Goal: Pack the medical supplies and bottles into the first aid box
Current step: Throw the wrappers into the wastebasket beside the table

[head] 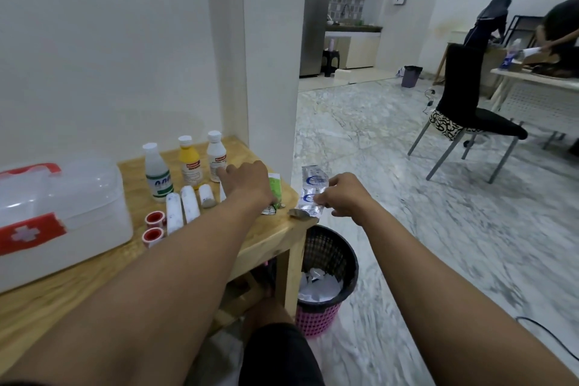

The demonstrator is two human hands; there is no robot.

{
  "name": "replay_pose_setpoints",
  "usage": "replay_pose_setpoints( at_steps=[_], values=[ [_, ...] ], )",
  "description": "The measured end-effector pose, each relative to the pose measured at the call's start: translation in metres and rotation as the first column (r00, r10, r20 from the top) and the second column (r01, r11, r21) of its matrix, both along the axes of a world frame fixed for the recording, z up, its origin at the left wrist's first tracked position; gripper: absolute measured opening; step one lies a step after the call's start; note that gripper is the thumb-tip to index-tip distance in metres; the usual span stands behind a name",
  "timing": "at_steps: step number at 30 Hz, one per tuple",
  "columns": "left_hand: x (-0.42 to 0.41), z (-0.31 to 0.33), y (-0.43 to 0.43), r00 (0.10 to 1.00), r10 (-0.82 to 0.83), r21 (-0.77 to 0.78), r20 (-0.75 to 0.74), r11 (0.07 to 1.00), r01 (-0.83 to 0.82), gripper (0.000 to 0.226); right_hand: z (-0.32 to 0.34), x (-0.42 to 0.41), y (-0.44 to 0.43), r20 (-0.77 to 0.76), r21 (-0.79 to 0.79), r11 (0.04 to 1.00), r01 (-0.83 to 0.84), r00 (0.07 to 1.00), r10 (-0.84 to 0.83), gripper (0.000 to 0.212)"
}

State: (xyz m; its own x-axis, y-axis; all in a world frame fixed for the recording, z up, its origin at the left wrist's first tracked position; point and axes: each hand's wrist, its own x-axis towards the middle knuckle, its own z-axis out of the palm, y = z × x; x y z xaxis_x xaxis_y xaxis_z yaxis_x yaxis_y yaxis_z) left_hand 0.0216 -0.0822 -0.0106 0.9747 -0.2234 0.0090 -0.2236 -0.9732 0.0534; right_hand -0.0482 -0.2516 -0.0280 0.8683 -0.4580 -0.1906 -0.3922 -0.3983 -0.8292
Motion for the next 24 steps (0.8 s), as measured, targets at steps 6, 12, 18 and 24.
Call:
replay_pose_setpoints(
  at_steps=[6,12,18,24],
  values=[
    [0.008,0.001,-0.005,0.997,0.071,-0.393,0.011,0.918,-0.061,0.029,0.006,-0.008,-0.016,0.046,0.036,0.998,0.059,0.997,-0.061,0.035],
    [0.018,0.024,-0.019,0.997,0.043,-0.627,-0.056,0.776,-0.069,0.023,0.016,-0.017,-0.038,0.107,0.053,0.993,0.107,0.988,-0.113,0.015],
    [0.042,0.042,-0.059,0.989,0.027,-0.708,-0.148,0.695,-0.125,0.012,0.007,-0.008,-0.072,0.174,0.063,0.978,0.198,0.963,-0.207,0.020],
    [0.079,0.029,-0.110,0.962,-0.035,-0.654,-0.270,0.740,-0.157,0.011,-0.032,0.012,-0.116,0.134,0.033,0.960,0.278,0.951,-0.280,0.026]
  ],
)
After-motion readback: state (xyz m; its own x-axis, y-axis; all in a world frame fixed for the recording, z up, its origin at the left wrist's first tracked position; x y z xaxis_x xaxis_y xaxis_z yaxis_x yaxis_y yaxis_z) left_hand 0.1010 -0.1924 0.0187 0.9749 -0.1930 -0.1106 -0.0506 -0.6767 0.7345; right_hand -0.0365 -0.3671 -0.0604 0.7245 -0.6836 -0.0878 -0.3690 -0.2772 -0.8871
